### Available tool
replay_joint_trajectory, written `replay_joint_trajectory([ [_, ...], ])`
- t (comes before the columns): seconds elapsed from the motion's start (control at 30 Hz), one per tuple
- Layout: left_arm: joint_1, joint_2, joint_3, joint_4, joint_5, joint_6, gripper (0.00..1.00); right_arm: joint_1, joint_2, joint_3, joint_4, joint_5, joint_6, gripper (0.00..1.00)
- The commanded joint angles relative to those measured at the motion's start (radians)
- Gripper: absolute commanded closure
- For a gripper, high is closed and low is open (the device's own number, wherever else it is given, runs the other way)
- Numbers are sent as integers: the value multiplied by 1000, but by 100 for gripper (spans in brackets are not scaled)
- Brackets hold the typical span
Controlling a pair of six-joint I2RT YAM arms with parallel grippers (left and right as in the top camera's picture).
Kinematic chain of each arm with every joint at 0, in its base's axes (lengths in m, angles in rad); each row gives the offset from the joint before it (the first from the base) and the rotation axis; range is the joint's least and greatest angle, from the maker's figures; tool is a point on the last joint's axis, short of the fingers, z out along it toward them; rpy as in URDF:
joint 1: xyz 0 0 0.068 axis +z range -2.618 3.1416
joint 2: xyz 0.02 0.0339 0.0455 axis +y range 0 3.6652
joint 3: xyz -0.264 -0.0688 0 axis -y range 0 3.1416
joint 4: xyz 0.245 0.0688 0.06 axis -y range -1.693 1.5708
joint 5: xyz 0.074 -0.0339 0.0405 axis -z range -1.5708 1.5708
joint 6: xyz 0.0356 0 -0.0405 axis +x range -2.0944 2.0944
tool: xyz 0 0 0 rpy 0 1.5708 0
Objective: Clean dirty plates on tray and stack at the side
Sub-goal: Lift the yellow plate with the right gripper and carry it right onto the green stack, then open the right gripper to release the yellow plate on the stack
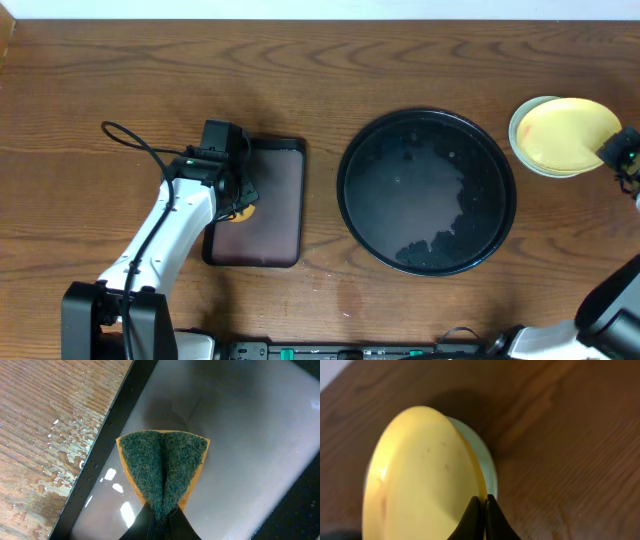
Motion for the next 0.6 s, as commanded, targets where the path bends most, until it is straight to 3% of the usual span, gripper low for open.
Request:
replay_joint_trajectory([
  [0.0,4,3,-4,-5,-5,6,93,-11,47,-2,31,-36,76,99],
  [0.07,4,3,-4,-5,-5,6,92,-11,65,-2,51,-36,76,98],
  [0.1,4,3,-4,-5,-5,6,92,-11,70,-1,62,-40,77,89],
  [0.13,4,3,-4,-5,-5,6,92,-10,71,-2,75,-57,77,66],
  [0.17,4,3,-4,-4,-5,6,93,-5,71,-2,89,-83,76,29],
  [0.23,4,3,-4,0,-5,6,92,2,70,-1,105,-135,76,1],
  [0.33,4,3,-4,13,-5,6,92,11,68,-1,127,-293,77,1],
  [0.43,4,4,-5,35,-5,7,92,29,64,0,156,-578,119,1],
  [0.57,4,4,-27,104,-5,18,92,56,51,0,159,-739,155,1],
])
